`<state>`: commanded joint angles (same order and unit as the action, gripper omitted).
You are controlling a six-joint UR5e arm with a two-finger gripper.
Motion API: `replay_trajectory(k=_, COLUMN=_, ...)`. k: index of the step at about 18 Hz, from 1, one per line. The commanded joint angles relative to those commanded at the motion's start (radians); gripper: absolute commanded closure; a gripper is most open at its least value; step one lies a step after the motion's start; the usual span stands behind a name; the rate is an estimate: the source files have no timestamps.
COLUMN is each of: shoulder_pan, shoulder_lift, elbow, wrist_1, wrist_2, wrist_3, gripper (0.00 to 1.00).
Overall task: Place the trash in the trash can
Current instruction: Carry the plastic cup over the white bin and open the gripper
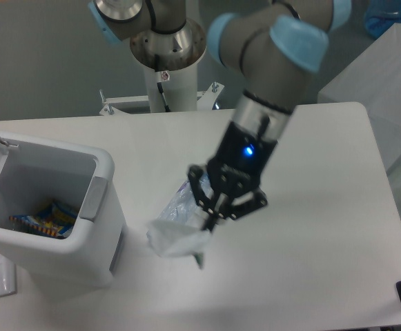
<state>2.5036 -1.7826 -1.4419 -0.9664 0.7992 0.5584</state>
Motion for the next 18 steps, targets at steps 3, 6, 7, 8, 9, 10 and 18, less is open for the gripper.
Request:
replay_trajectory(k=3, shoulder_pan=-0.051, shoulder_lift=0.031, elbow=-0.008, wrist_1=0.0, wrist_2=0.0, wrist_3=-0.046, gripper=1.0)
replay_trajectory(k=6, shoulder_pan=-0.097, shoulder_lift=0.054, elbow=-0.012, wrist_1=0.0, wrist_2=0.003, wrist_3=-0.09, gripper=1.0)
replay_trajectory(k=7, shoulder_pan=-0.112, shoulder_lift=0.057, elbow=-0.014, wrist_1=0.0, wrist_2=0.005, wrist_3=-0.104, gripper=1.0)
replay_trajectory(k=8, shoulder_pan=-0.132, shoulder_lift=0.057, elbow=-0.014, wrist_1=0.0, wrist_2=0.003, wrist_3=-0.113, gripper=1.0)
replay_trajectory(k=9, shoulder_pan=-0.152, shoulder_lift=0.058, elbow=-0.015, wrist_1=0.0, wrist_2=0.005, wrist_3=-0.123, gripper=1.0)
replay_trajectory(k=10, shoulder_pan=-0.166, shoulder_lift=0.058, elbow=-0.021, wrist_1=-0.002, wrist_2=0.006, wrist_3=-0.129, gripper=1.0)
replay_trajectory(k=18, shoulder_pan=-0.219, shoulder_lift=0.069, elbow=-0.08, wrist_1=0.014, wrist_2=0.011, wrist_3=-0.111, gripper=0.0)
